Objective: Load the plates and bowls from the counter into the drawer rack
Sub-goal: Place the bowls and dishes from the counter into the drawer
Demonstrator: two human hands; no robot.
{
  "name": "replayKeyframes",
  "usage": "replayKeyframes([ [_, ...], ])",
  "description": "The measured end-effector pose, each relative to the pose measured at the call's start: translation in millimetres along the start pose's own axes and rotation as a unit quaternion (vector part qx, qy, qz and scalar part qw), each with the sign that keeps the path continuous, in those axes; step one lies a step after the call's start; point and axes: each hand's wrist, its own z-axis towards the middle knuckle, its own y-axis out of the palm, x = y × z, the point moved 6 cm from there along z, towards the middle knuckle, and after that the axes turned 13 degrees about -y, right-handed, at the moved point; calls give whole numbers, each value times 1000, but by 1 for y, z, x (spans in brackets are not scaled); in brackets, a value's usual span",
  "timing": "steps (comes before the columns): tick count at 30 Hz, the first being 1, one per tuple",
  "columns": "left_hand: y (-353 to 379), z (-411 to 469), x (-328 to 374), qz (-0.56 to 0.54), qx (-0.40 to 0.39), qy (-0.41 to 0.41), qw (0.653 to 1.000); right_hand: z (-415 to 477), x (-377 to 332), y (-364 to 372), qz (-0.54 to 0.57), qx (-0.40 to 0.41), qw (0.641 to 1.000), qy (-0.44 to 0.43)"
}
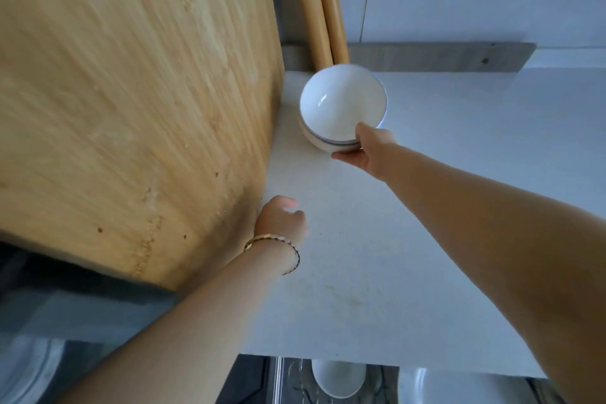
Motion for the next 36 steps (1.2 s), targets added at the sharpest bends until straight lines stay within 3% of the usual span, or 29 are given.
replayKeyframes([
  [7, 14, -89, 7, -87, -103, -32, 990, -122, 20, -86, 9, -52, 994, 94],
  [10, 29, -142, -7, -10, -147, -33, 988, -177, 20, -130, -82, -98, 988, 89],
  [13, 43, -176, -40, 59, -128, -28, 990, -224, 15, -167, -177, -150, 970, 69],
  [18, 66, -226, -112, 9, -135, -105, 985, -274, 25, -203, -269, -210, 933, 115],
  [20, 72, -242, -138, 14, -128, -125, 984, -285, 29, -214, -390, -225, 892, 28],
  [23, 76, -260, -177, 49, -123, -135, 982, -306, 45, -222, -529, -274, 801, -67],
  [29, 71, -263, -242, 182, -147, -146, 961, -338, 133, -235, -545, -361, 757, 8],
  [33, 61, -235, -272, 217, -175, -208, 937, -344, 190, -235, -489, -326, 805, 86],
  [36, 41, -193, -286, 216, -110, -202, 949, -345, 222, -243, -460, -262, 835, 150],
])
